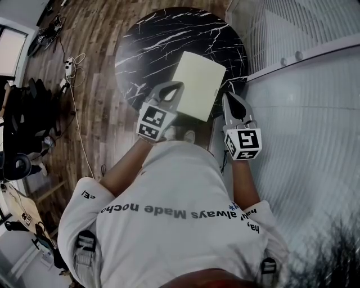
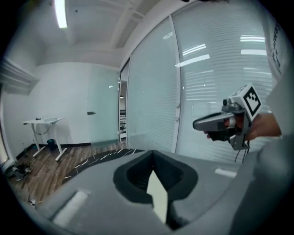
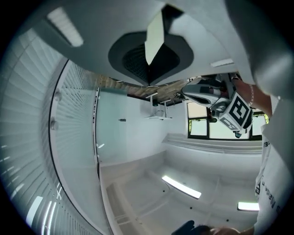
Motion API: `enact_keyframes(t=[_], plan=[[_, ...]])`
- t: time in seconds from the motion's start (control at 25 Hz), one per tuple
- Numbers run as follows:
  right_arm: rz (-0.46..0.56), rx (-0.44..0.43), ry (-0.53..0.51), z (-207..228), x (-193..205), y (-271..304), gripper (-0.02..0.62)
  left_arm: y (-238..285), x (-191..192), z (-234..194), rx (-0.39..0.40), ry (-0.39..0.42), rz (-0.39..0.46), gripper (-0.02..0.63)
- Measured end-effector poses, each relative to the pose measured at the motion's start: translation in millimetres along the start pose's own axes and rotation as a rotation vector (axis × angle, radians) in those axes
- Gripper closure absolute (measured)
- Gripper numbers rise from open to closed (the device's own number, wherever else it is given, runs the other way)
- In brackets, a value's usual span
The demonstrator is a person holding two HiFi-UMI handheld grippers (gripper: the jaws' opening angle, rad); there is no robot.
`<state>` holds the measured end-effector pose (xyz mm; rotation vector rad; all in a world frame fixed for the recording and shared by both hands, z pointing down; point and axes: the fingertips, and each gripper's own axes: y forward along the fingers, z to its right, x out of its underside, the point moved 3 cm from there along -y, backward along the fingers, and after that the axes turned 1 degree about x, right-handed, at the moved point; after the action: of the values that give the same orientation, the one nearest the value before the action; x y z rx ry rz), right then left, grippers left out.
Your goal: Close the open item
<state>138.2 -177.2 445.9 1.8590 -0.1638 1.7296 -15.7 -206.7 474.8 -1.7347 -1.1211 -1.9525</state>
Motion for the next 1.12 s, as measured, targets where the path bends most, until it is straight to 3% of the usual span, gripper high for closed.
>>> enact_keyframes(t=[0.24, 0.52, 1.12], plan=[[0.069, 0.001, 0.005, -23, -43, -26, 0.594, -24, -46, 7, 0.034, -0.035, 0.115, 0.603], [0.123, -0.041, 0.015, -53, -60, -40, 0.594, -49, -83, 24, 0.057, -0.025, 0.212, 0.603], [0.125, -0.042, -0.006, -60, -69, -41, 0.594, -53, -80, 34, 0.081, -0.019, 0.206, 0.603]])
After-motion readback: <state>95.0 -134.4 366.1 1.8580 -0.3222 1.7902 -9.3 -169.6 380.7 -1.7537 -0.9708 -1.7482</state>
